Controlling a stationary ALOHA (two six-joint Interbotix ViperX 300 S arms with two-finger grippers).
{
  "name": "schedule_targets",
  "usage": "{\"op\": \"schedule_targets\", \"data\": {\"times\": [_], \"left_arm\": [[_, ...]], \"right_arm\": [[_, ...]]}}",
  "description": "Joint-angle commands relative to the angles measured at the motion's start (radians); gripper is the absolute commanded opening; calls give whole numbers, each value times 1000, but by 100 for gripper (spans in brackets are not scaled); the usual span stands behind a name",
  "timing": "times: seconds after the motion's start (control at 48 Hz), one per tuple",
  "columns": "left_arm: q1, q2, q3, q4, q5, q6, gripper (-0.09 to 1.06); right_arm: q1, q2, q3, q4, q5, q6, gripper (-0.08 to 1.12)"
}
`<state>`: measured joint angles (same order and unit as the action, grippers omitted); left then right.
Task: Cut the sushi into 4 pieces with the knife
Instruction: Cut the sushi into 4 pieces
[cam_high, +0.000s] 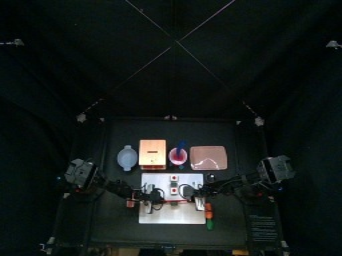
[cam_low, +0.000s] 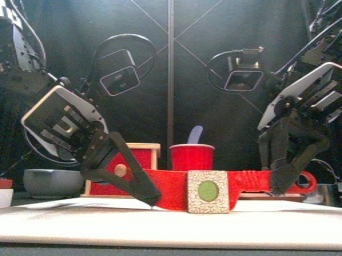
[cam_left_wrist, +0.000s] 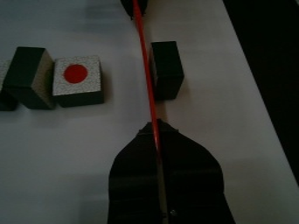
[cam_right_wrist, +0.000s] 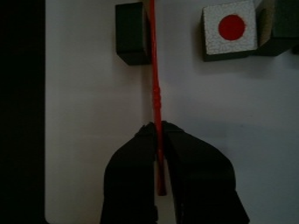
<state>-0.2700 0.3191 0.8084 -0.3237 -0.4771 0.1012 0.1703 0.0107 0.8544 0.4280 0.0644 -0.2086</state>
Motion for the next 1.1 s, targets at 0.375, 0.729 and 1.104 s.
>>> {"op": "schedule_targets", "data": {"times": [0.375, 0.729, 1.104], "left_arm": [[15, -127, -17, 21, 86, 11, 24], [54, -259, 2, 37, 86, 6, 64], [112, -466, 137, 49, 60, 9, 73]], "right_arm": [[-3, -120, -12, -3, 91, -2, 7], [-9, -287, 66, 12, 179, 3, 7], [-67, -495, 259, 29, 278, 190, 9]]}}
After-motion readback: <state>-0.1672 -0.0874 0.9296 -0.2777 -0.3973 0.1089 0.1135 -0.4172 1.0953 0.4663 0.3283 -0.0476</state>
